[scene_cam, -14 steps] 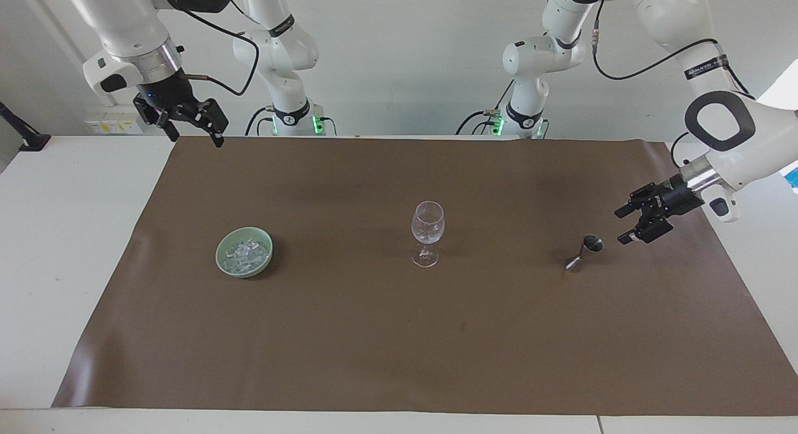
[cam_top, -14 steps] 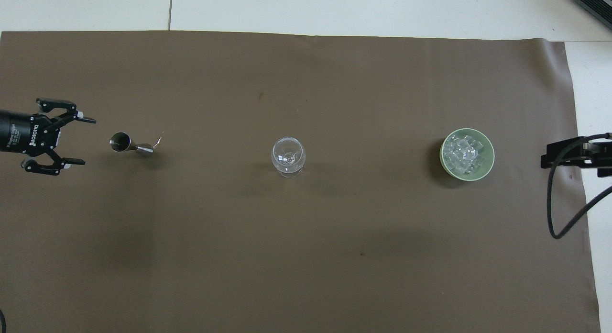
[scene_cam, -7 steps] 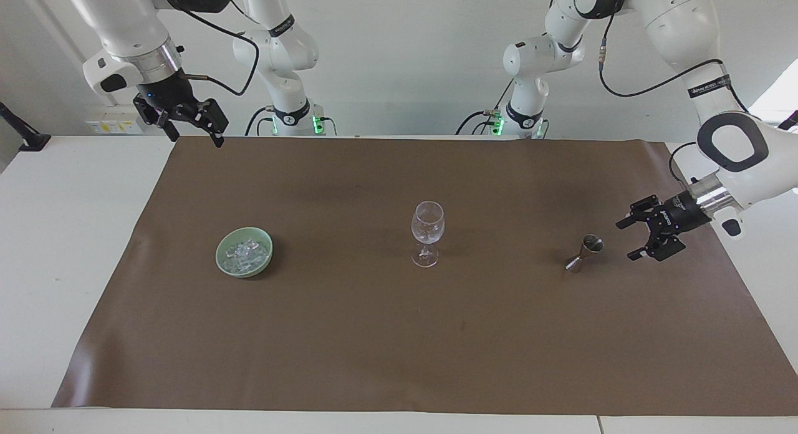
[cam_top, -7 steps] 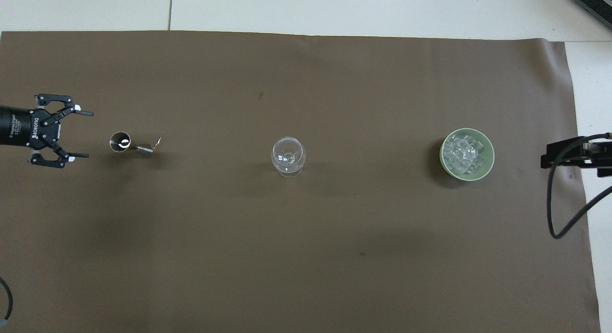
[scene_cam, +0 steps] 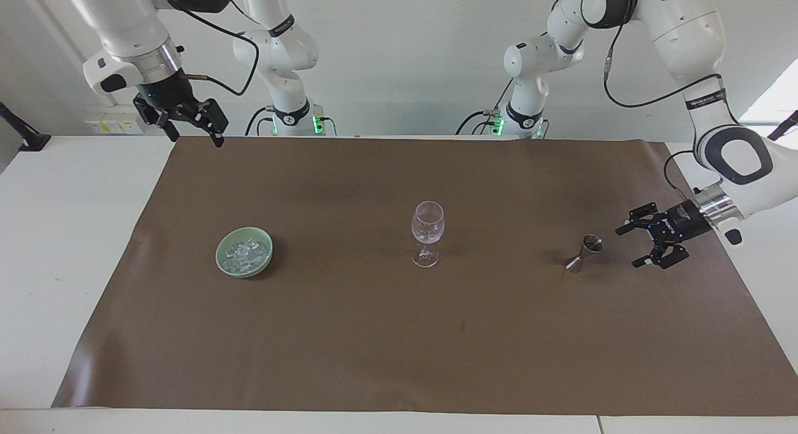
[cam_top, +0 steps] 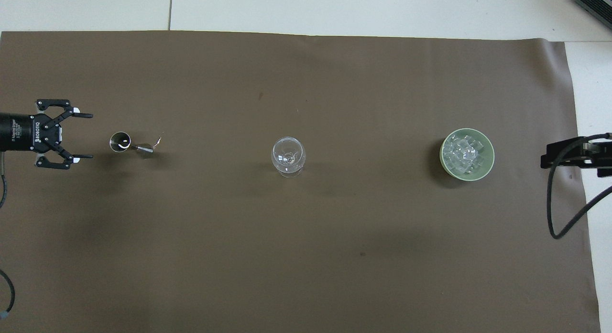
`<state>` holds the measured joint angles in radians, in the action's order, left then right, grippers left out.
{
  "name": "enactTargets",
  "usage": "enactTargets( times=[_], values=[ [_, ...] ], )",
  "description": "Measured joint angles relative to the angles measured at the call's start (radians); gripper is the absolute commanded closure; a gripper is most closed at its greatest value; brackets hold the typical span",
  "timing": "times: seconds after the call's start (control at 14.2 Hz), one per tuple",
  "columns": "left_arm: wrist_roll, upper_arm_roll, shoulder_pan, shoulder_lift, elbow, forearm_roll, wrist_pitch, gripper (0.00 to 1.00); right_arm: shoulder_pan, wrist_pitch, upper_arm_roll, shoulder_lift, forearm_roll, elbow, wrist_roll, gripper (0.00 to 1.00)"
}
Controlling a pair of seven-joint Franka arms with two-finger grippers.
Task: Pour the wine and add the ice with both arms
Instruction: 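Lower the open left gripper around the silver cup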
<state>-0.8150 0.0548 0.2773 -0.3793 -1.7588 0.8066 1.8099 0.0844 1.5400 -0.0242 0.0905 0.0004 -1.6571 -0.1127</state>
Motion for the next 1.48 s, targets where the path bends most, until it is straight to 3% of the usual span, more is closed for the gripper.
enactTargets(
  times=[0.42,1.48],
  values=[
    [-0.007,0.001,0.009,-0.001,-0.051,0.043,0.004,0.00,0.000,0.000,0.000,0.000,0.000,0.000,0.000,0.00],
    [-0.096,-0.011,0.015,-0.001,-0.053,0.081,0.023,0.00,0.000,0.000,0.000,0.000,0.000,0.000,0.000,0.00]
  ],
)
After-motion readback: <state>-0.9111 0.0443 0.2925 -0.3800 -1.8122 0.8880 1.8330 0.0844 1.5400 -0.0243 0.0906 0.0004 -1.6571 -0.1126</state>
